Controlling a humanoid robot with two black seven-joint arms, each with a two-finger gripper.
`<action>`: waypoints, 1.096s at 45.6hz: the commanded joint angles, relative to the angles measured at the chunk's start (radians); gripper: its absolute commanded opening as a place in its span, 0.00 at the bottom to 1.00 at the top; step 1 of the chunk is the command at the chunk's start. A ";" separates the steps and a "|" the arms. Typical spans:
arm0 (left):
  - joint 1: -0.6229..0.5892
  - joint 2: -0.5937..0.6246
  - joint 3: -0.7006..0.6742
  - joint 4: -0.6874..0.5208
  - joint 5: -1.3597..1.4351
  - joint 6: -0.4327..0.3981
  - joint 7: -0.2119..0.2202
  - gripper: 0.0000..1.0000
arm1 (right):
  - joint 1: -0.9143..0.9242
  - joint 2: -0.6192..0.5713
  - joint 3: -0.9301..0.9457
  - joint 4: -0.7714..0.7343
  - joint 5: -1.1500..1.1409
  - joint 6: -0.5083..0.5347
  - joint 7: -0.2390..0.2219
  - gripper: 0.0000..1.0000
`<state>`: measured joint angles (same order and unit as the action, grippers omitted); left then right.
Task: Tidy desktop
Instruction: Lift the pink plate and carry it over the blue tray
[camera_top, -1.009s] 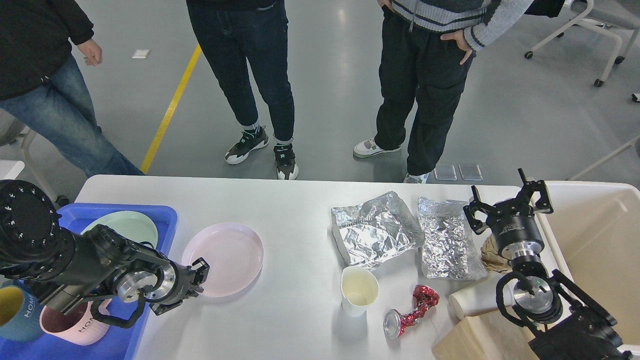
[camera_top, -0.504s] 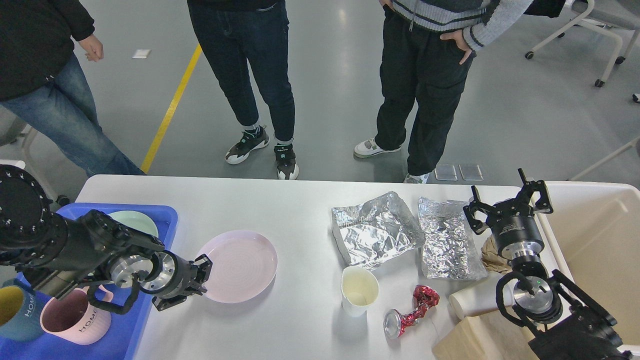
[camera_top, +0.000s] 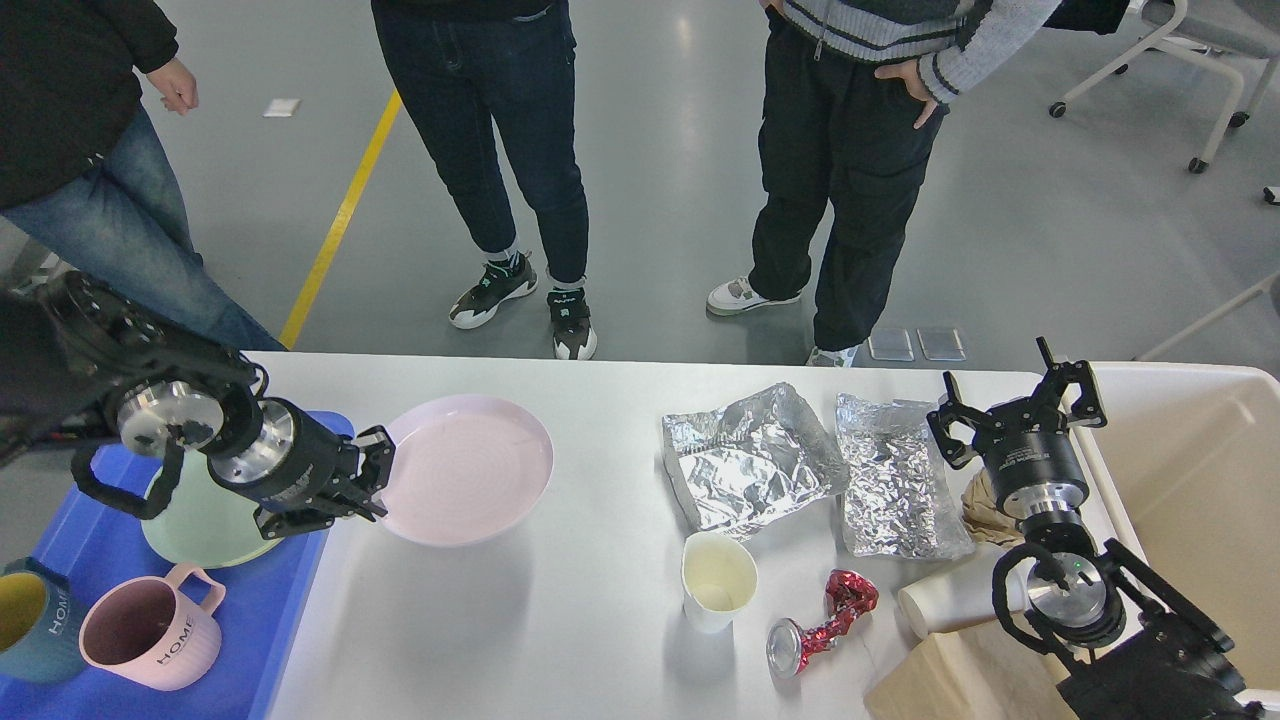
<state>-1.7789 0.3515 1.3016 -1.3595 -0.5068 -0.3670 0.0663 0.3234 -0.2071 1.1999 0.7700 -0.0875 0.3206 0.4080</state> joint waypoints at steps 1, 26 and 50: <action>-0.175 -0.006 0.074 -0.082 0.014 -0.078 -0.007 0.00 | -0.001 0.000 0.001 0.000 0.000 0.000 -0.001 1.00; -0.674 -0.022 0.216 -0.247 0.129 -0.359 -0.025 0.00 | 0.000 0.000 0.000 0.000 0.000 -0.002 -0.001 1.00; -0.268 0.142 0.254 0.233 0.185 -0.375 -0.048 0.00 | 0.000 0.000 0.000 0.000 0.000 0.000 -0.001 1.00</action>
<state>-2.1820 0.4507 1.5679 -1.2673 -0.3176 -0.7432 -0.0180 0.3238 -0.2074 1.1998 0.7714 -0.0875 0.3206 0.4070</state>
